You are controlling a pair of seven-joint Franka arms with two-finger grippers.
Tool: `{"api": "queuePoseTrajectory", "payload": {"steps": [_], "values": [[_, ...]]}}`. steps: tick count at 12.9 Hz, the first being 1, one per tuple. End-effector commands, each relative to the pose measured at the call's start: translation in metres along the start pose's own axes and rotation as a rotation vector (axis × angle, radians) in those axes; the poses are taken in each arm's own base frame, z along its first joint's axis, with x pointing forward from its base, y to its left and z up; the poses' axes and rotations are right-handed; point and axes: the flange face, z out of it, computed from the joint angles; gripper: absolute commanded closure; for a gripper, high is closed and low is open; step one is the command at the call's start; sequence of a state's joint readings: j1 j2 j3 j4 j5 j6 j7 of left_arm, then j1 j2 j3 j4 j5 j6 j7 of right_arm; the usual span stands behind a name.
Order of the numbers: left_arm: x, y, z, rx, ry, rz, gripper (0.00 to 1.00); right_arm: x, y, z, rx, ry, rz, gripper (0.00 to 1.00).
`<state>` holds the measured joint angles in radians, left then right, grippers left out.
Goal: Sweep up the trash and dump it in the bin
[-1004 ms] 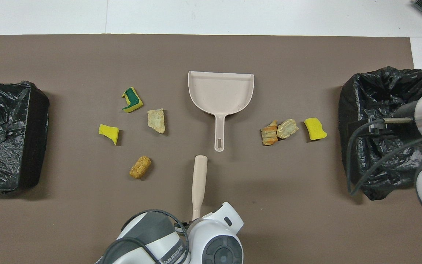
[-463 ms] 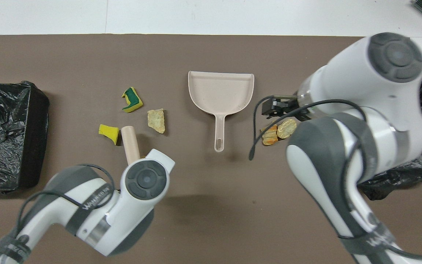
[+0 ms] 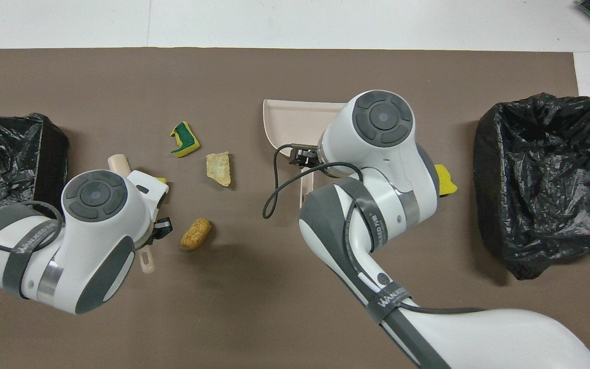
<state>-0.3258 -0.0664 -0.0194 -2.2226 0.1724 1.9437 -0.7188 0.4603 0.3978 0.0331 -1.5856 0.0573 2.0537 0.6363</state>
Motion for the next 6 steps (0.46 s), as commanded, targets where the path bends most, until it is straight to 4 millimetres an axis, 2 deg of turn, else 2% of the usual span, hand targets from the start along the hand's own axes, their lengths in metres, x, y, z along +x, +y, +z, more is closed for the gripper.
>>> {"api": "queuePoseTrajectory", "payload": {"steps": [1,3,5,6], "values": [[0.003,-0.006,0.012,-0.008,0.021,0.035,1.00,-0.008,-0.020,0.044,-0.015,-0.028,-0.008,0.00],[0.002,-0.006,0.015,-0.030,0.007,0.178,1.00,-0.016,-0.012,0.063,-0.040,-0.053,-0.009,0.00],[0.007,-0.008,0.016,-0.095,-0.020,0.148,1.00,-0.020,-0.011,0.065,-0.051,-0.067,-0.012,0.00],[0.009,-0.003,0.018,-0.140,-0.028,0.129,1.00,-0.020,-0.011,0.065,-0.050,-0.068,-0.011,0.06]]}}
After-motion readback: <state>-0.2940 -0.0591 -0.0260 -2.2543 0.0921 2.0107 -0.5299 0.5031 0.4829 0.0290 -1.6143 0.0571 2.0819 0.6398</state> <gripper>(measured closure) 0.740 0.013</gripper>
